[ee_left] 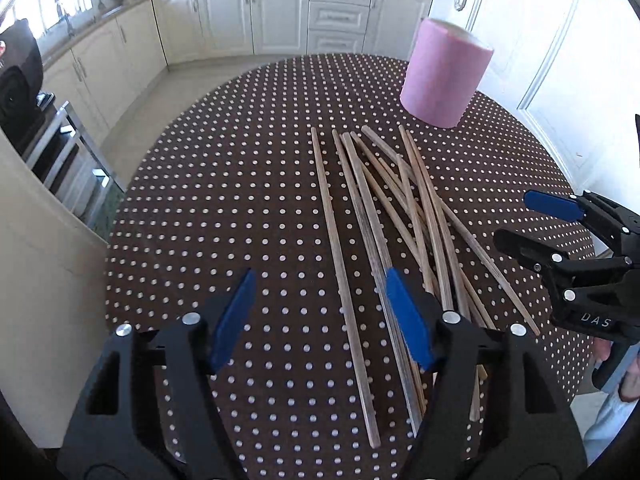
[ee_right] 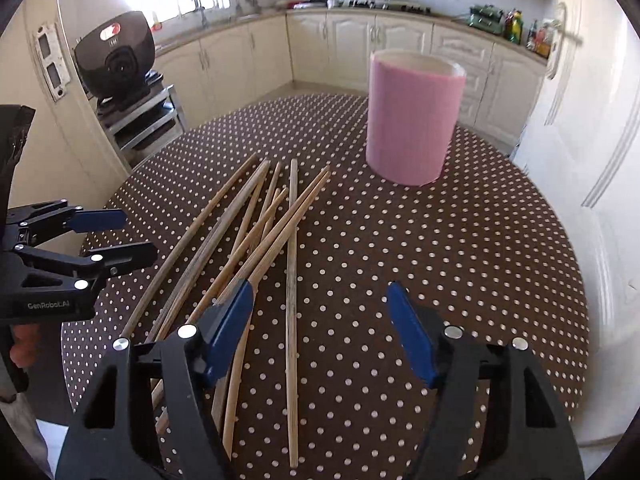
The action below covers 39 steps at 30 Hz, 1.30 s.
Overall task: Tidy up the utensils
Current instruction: 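Lower the left tool onto a wooden chopstick and close it while the right tool grasps another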
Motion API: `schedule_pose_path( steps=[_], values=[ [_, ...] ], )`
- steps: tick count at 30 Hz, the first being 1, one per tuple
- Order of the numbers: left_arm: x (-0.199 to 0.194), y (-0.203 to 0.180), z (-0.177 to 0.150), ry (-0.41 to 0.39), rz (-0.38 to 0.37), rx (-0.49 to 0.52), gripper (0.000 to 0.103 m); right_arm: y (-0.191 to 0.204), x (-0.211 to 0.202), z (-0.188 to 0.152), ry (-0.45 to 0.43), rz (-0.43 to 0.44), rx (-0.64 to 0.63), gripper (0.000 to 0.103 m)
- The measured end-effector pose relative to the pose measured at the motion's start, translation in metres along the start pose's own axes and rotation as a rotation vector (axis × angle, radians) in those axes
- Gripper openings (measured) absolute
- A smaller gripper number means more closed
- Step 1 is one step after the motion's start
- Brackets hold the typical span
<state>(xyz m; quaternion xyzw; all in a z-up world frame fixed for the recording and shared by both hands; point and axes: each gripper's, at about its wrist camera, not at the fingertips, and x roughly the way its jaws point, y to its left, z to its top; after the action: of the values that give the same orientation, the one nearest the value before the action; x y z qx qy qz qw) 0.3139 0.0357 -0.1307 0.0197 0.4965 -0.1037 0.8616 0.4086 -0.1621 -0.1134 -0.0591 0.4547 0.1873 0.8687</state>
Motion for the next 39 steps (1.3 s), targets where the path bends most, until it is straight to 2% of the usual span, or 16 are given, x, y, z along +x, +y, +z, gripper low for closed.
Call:
schedule_pose_path(
  steps=[2, 7, 10, 11, 13, 25, 28, 30, 34, 39],
  values=[
    [0.009, 0.003, 0.003, 0.025, -0.002, -0.008, 0.054, -0.002, 0.007, 0.005, 0.025, 0.005, -0.009, 0.062],
    [0.027, 0.003, 0.016, 0.061, -0.009, -0.015, 0.052, -0.002, 0.027, 0.016, 0.094, 0.025, -0.034, 0.052],
    [0.036, 0.001, 0.027, 0.076, 0.004, -0.008, 0.05, 0.003, 0.037, 0.021, 0.121, 0.017, -0.071, 0.043],
    [0.039, 0.001, 0.03, 0.083, 0.009, -0.008, 0.047, 0.005, 0.039, 0.023, 0.127, 0.01, -0.08, 0.037],
    [0.046, 0.0, 0.037, 0.092, 0.022, -0.001, 0.043, 0.007, 0.044, 0.029, 0.132, -0.005, -0.096, 0.032],
    [0.085, 0.014, 0.087, 0.124, 0.046, -0.016, 0.032, 0.013, 0.075, 0.064, 0.185, -0.01, -0.09, 0.031],
    [0.091, 0.017, 0.096, 0.116, 0.052, -0.011, 0.022, 0.016, 0.079, 0.07, 0.188, -0.025, -0.098, 0.026],
    [0.093, 0.017, 0.101, 0.115, 0.043, -0.013, 0.012, 0.015, 0.08, 0.072, 0.187, -0.043, -0.093, 0.008],
    [0.094, 0.025, 0.106, 0.108, 0.02, -0.041, 0.008, 0.006, 0.079, 0.071, 0.173, -0.025, -0.05, 0.005],
    [0.081, 0.03, 0.108, 0.069, -0.003, -0.056, 0.006, -0.007, 0.05, 0.059, 0.121, -0.016, -0.033, 0.005]
  ],
)
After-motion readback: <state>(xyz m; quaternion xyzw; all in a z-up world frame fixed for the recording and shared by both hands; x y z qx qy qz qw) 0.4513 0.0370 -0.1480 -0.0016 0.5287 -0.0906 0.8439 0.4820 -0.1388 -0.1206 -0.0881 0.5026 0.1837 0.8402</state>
